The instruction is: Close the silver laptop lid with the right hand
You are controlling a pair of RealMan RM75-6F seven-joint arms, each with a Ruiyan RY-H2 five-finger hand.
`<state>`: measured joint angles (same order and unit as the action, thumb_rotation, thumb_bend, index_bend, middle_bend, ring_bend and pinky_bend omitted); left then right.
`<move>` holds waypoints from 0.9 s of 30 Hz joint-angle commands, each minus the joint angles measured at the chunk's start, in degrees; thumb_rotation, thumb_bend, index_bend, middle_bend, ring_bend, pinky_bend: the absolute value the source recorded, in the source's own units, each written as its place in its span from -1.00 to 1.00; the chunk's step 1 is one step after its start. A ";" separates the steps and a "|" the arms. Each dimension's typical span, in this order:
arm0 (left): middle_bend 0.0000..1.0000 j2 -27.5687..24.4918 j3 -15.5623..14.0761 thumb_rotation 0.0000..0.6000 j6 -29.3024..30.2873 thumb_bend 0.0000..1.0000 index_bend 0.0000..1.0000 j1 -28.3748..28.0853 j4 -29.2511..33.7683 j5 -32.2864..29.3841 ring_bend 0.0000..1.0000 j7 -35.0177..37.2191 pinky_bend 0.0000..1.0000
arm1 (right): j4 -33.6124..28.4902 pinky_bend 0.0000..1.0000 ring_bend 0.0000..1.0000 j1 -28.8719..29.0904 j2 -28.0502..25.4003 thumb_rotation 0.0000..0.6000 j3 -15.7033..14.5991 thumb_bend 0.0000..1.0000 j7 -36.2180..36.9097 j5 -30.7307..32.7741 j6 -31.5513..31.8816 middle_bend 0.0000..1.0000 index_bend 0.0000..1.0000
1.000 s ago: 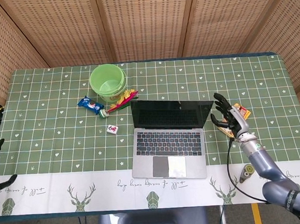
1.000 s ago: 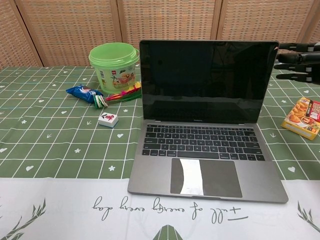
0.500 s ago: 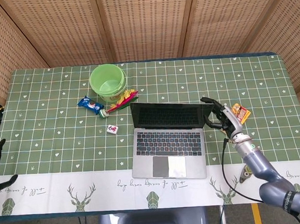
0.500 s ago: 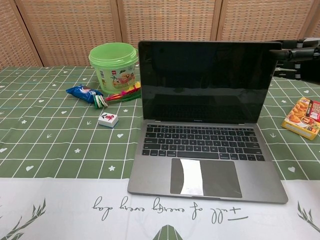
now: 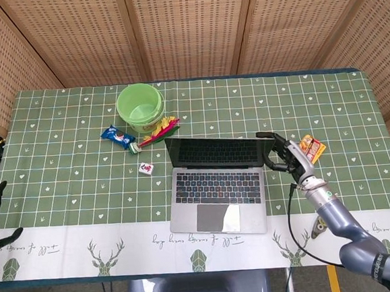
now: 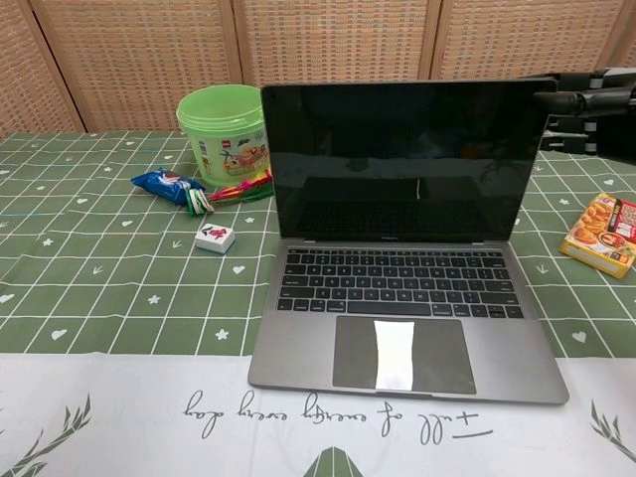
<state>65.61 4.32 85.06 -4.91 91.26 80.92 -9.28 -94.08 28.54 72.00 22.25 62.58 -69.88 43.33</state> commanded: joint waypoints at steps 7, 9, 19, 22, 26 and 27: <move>-1.00 0.01 -0.26 1.00 0.37 -1.00 -1.00 0.10 0.20 0.62 -1.00 -0.20 -1.00 | -0.83 -0.42 -0.43 -1.38 -0.49 0.10 -2.22 0.28 4.48 -4.56 0.96 -0.33 -0.24; -1.00 -0.01 -0.28 1.00 0.36 -1.00 -1.00 0.10 0.22 0.63 -1.00 -0.16 -1.00 | -0.84 -0.41 -0.42 -1.57 -0.55 0.05 -2.76 0.27 5.45 -5.68 1.18 -0.32 -0.23; -1.00 0.10 -0.53 1.00 0.34 -1.00 -1.00 0.04 0.27 1.09 -1.00 -0.42 -1.00 | -1.00 -0.38 -0.39 -2.09 -0.95 -0.13 -5.54 0.23 9.56 -10.36 3.58 -0.28 -0.19; -1.00 0.08 -0.58 1.00 0.42 -1.00 -1.00 0.07 0.35 1.20 -1.00 -0.45 -1.00 | -0.87 -0.37 -0.37 -2.11 -0.90 -0.13 -6.42 0.22 10.50 -11.23 4.25 -0.26 -0.18; -1.00 0.09 -0.65 1.00 0.45 -1.00 -1.00 0.07 0.41 1.35 -1.00 -0.48 -1.00 | -0.91 -0.35 -0.36 -2.05 -1.04 -0.14 -7.41 0.22 11.58 -12.31 5.17 -0.25 -0.16; -1.00 0.10 -0.66 1.00 0.43 -1.00 -1.00 0.06 0.39 1.36 -1.00 -0.49 -1.00 | -1.07 -0.35 -0.35 -2.04 -1.16 -0.14 -7.76 0.22 11.88 -12.78 5.49 -0.24 -0.15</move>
<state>65.71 3.66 85.49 -4.85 91.65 82.27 -9.77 -95.00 26.48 70.96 14.80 74.21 -82.28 48.54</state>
